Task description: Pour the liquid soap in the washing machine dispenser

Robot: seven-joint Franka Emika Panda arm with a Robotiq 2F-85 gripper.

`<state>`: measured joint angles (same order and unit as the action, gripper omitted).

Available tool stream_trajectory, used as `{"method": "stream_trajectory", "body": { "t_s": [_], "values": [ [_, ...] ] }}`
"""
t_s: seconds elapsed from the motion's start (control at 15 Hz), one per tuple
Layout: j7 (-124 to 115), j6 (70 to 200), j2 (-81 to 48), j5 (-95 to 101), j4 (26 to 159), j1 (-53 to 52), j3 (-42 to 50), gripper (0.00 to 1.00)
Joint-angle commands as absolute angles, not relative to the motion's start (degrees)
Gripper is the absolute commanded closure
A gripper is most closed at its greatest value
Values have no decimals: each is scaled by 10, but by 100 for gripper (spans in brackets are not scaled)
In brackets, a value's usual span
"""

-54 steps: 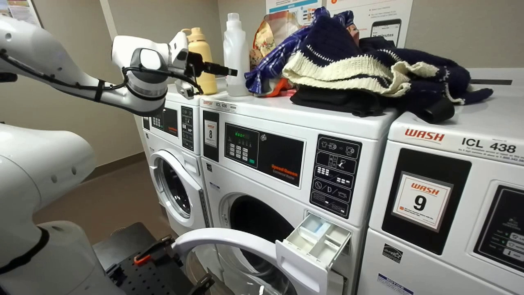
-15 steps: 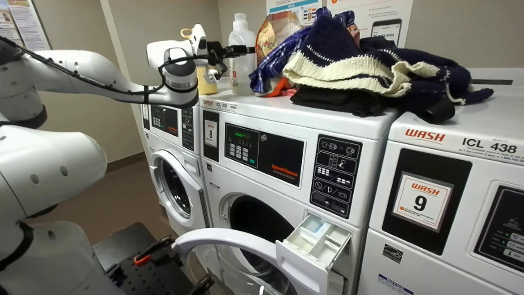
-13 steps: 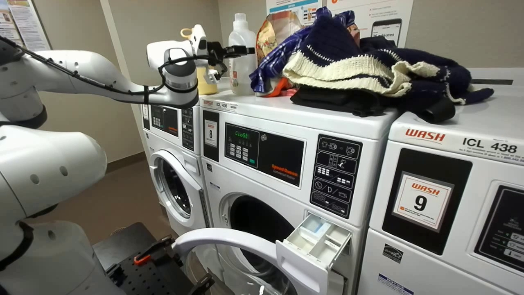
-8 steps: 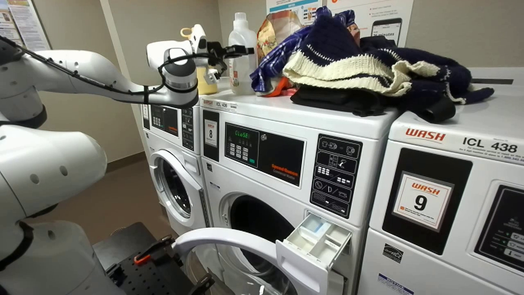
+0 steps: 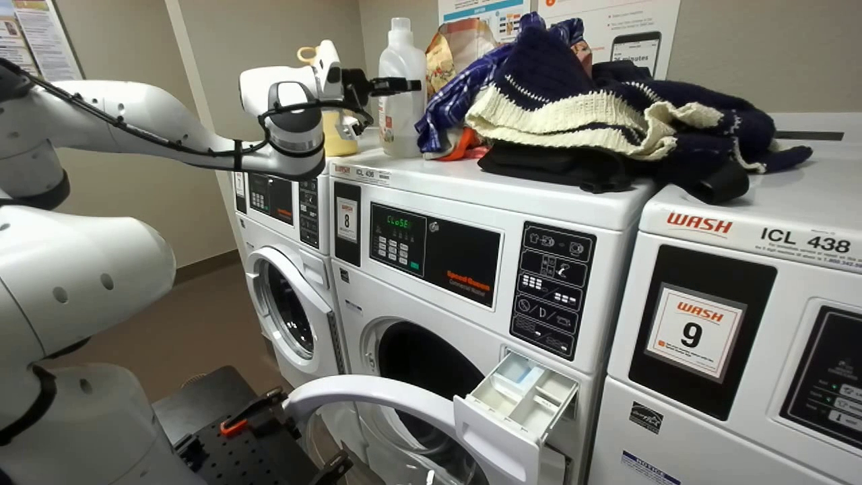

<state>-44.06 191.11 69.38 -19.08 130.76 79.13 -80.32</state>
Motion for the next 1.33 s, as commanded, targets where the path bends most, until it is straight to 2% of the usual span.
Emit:
{"method": "stream_trajectory", "body": {
  "t_s": [0.0,0.67,1.27],
  "values": [
    [-427,1947,657,-214,1355,758,-772,94],
    [-399,1941,647,-213,1457,657,-639,94],
    [-264,1934,583,-197,1519,650,-541,94]
  ]
}}
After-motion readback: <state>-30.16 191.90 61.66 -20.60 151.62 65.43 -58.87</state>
